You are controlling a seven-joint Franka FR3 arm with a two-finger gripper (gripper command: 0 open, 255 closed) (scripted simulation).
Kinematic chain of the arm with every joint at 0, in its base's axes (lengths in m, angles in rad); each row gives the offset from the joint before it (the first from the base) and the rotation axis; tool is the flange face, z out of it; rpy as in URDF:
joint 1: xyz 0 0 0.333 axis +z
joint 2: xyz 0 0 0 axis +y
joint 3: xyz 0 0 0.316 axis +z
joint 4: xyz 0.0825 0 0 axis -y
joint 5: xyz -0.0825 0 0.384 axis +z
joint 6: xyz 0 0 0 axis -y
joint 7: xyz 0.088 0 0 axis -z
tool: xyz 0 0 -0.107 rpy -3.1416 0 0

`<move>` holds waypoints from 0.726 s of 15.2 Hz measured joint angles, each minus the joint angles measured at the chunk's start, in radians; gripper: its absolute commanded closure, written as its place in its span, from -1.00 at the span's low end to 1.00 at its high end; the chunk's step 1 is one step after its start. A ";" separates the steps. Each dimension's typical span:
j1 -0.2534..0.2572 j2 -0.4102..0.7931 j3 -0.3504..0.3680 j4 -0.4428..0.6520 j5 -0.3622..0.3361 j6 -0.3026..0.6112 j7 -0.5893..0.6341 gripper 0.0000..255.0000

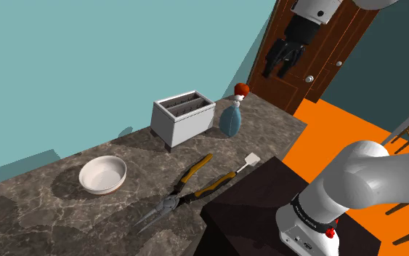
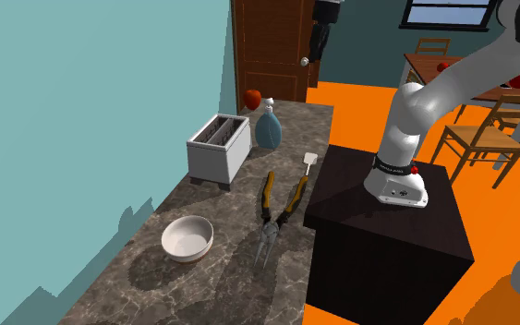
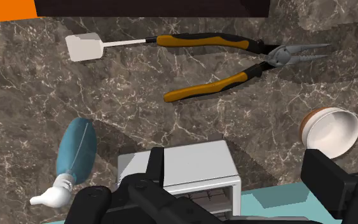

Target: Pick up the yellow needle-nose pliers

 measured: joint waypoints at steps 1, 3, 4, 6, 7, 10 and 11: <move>0.000 0.000 0.000 0.000 0.000 0.000 0.000 -1.00; -0.001 -0.007 0.025 -0.035 0.011 0.027 0.034 -1.00; -0.004 -0.016 0.038 -0.068 0.017 0.050 0.054 -1.00; -0.005 -0.014 0.075 -0.119 0.034 0.100 0.103 -1.00; -0.003 -0.009 0.099 -0.132 0.046 0.119 0.135 -1.00; -0.005 0.009 0.156 -0.218 0.076 0.218 0.209 -1.00; 0.000 0.014 0.182 -0.233 0.090 0.239 0.242 -1.00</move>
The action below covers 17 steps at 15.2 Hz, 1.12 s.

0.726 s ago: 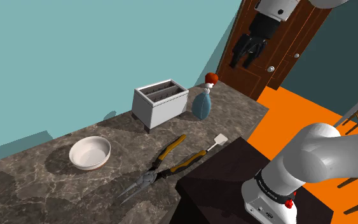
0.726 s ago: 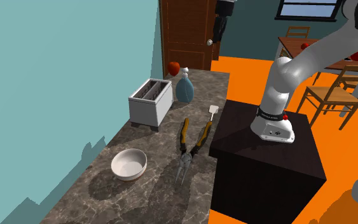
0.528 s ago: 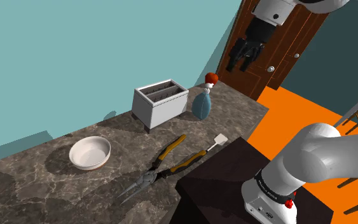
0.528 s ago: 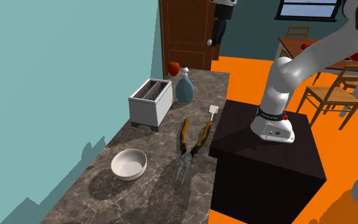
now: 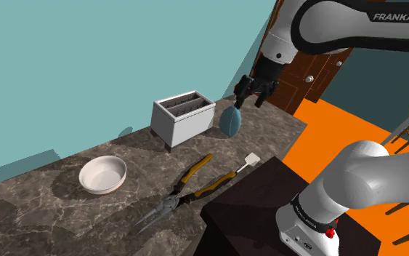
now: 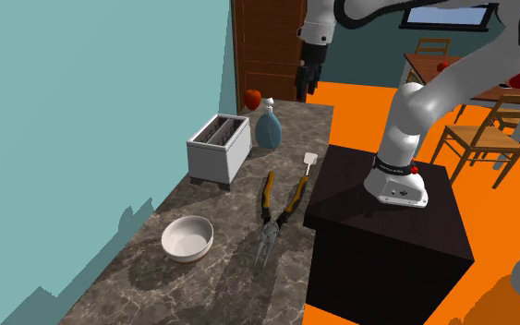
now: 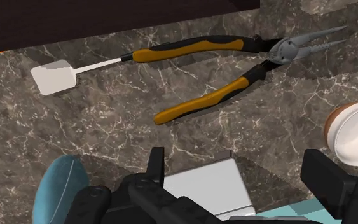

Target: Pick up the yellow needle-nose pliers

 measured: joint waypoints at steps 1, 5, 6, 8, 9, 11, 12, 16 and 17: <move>-0.001 0.017 0.020 -0.010 0.009 0.027 0.027 -1.00; 0.008 0.074 0.116 -0.083 0.058 0.153 0.143 -1.00; 0.009 0.096 0.139 -0.094 0.069 0.185 0.173 -1.00; 0.008 0.139 0.183 -0.125 0.089 0.255 0.225 -1.00; 0.005 0.173 0.209 -0.129 0.096 0.291 0.255 -1.00; -0.001 0.238 0.259 -0.135 0.108 0.359 0.317 -1.00; -0.007 0.275 0.284 -0.134 0.109 0.394 0.348 -1.00; -0.040 0.432 0.393 -0.125 0.095 0.534 0.496 -1.00; -0.057 0.487 0.424 -0.116 0.075 0.576 0.541 -1.00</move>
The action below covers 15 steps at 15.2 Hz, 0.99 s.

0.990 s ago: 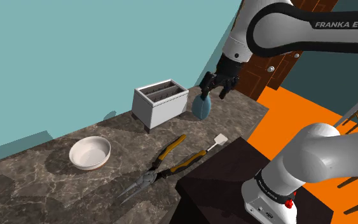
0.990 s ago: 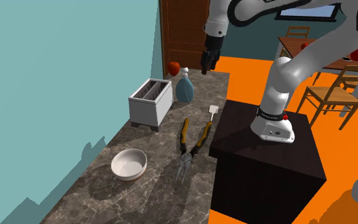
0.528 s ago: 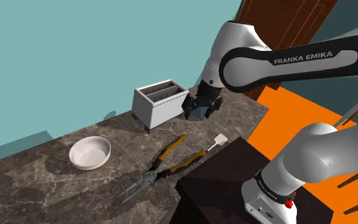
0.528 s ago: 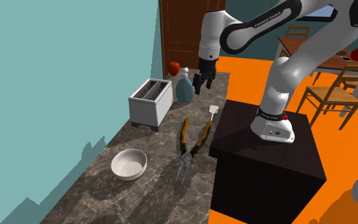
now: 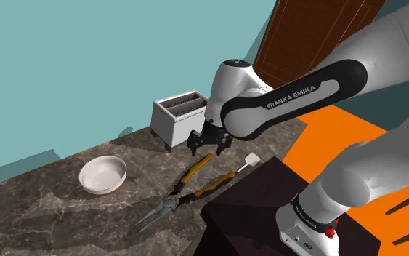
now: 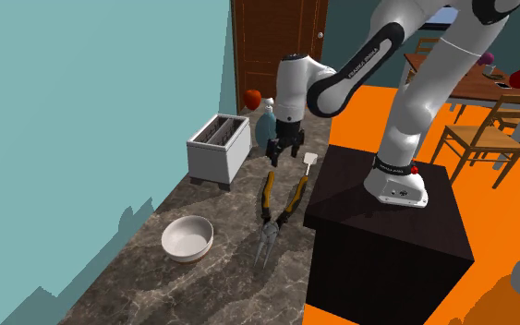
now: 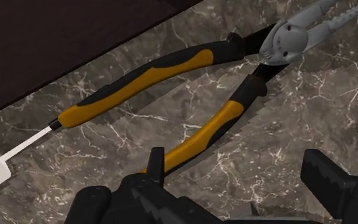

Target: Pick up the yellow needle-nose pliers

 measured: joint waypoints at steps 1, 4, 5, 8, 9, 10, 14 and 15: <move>-0.018 0.052 0.029 0.008 -0.024 0.039 0.048 -1.00; -0.076 0.208 0.102 0.030 -0.147 0.146 0.220 -1.00; -0.095 0.266 0.117 0.050 -0.213 0.171 0.292 -1.00; -0.090 0.444 0.095 0.118 -0.456 0.221 0.543 -1.00; -0.063 0.508 0.062 0.150 -0.539 0.232 0.627 -1.00; -0.030 0.558 0.027 0.169 -0.604 0.248 0.700 -1.00; 0.089 0.718 -0.102 0.258 -0.755 0.283 0.879 -1.00; 0.111 0.743 -0.124 0.271 -0.778 0.293 0.903 -1.00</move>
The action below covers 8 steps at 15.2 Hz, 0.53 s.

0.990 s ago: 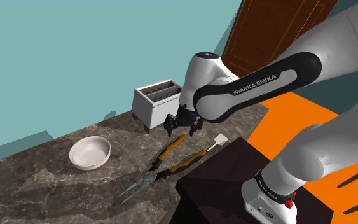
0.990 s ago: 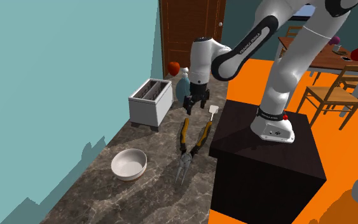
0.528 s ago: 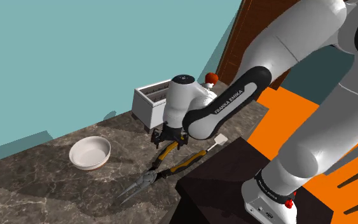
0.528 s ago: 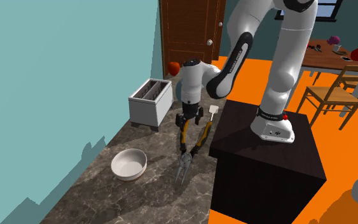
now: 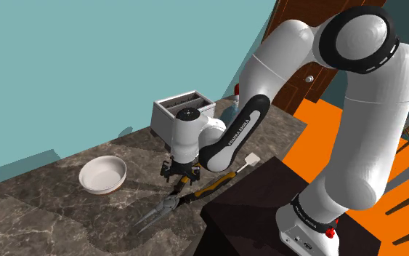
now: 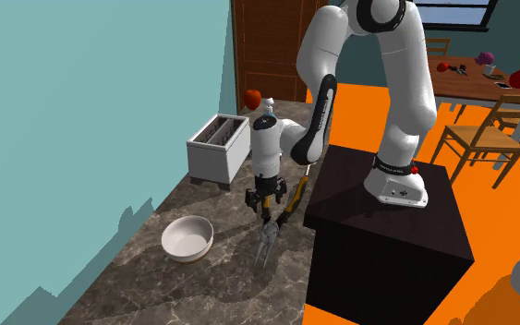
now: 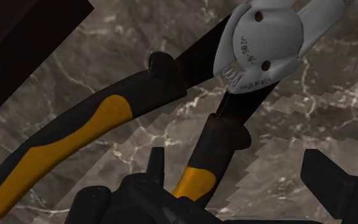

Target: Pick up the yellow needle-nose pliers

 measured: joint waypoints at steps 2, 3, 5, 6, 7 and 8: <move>0.030 0.035 -0.033 0.015 -0.033 0.019 0.030 -1.00; 0.042 0.049 -0.048 0.016 -0.048 0.031 0.043 -1.00; 0.064 0.079 -0.076 0.029 -0.074 0.049 0.063 -1.00; 0.071 0.088 -0.086 0.033 -0.082 0.055 0.070 -1.00; 0.076 0.095 -0.091 0.036 -0.087 0.059 0.074 1.00; 0.079 0.098 -0.094 0.038 -0.090 0.061 0.076 1.00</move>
